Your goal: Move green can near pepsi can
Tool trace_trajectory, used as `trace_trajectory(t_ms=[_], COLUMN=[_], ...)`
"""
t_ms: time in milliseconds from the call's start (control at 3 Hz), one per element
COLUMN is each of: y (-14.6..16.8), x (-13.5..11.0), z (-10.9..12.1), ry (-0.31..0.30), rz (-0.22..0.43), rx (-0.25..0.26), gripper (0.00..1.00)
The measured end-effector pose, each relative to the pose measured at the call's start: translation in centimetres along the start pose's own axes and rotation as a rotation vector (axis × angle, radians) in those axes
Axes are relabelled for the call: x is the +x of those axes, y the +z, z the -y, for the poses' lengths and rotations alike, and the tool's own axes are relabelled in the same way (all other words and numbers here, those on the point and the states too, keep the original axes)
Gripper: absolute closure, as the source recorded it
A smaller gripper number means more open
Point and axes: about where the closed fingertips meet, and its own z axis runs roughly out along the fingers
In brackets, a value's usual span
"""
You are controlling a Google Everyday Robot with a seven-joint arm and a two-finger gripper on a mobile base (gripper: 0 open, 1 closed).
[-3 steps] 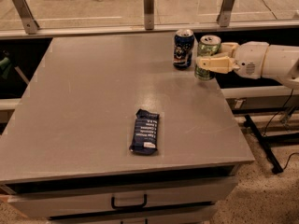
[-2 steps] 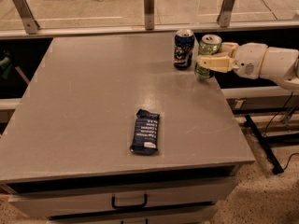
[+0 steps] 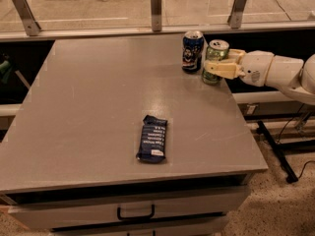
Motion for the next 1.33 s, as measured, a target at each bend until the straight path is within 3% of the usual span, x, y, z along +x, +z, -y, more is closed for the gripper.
trace_trajectory(t_ms=[667,1000,1333], y=[0.2,-0.9,-3.6], x=[0.1,-1.2,-4.5], z=[0.0,0.3,1.2], ry=[0.004,-0.023,-0.11], rz=[0.004,0.012,0.0], rx=[-0.001,0.014,0.052], gripper=[0.15,0.0,0.0])
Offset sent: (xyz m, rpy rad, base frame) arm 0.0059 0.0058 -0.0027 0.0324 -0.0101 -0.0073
